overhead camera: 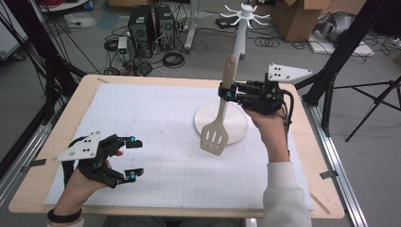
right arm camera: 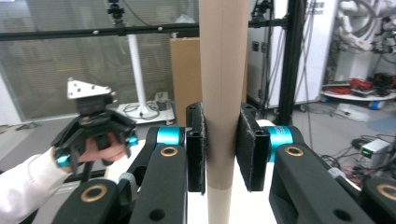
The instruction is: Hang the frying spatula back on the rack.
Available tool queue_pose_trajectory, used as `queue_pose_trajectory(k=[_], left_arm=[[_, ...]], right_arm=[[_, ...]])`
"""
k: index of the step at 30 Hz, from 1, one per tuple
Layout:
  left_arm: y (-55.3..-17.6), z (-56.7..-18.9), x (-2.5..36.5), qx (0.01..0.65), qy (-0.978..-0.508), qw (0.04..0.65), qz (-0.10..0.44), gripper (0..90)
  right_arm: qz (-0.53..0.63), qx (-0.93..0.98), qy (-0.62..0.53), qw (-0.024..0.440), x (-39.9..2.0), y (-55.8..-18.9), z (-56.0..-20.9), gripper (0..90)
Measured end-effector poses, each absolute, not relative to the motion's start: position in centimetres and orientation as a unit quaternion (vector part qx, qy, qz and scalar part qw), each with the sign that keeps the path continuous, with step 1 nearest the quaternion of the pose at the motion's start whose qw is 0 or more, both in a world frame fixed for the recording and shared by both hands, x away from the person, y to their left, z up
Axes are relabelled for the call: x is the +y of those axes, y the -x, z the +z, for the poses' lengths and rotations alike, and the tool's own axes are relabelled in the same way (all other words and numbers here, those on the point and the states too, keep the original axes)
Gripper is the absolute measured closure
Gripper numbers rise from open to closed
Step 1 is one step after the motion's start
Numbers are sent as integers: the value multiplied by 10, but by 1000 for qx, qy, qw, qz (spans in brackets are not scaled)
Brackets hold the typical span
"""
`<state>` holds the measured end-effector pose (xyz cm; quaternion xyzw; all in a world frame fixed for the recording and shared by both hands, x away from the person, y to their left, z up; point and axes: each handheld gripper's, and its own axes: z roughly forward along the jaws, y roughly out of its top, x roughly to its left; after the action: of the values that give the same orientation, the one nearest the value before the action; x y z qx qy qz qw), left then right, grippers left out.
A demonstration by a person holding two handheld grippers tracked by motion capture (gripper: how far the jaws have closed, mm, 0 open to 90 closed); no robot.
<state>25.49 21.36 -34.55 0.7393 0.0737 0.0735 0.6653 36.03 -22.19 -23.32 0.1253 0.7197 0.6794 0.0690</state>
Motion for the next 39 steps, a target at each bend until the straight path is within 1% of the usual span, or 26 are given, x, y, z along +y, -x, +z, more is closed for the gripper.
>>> queue_pose_trajectory(k=[7, 14, 22, 29, 39], left_arm=[[-256, -347, 214, 73, -740, 664, 70, 231], [-257, -347, 214, 72, -737, 668, 68, 233], [-256, -347, 215, 70, -737, 669, 65, 235], [-256, -348, 215, 70, -738, 668, 66, 239], [-256, -350, 214, 71, -738, 668, 63, 240]], right_arm=[[672, 719, -151, 96, -212, -375, -213, 753], [667, 712, -184, 117, -207, -385, -203, 753], [670, 706, -201, 115, -205, -398, -197, 753], [672, 700, -212, 115, -210, -408, -197, 753], [670, 701, -219, 109, -212, -413, -200, 753]])
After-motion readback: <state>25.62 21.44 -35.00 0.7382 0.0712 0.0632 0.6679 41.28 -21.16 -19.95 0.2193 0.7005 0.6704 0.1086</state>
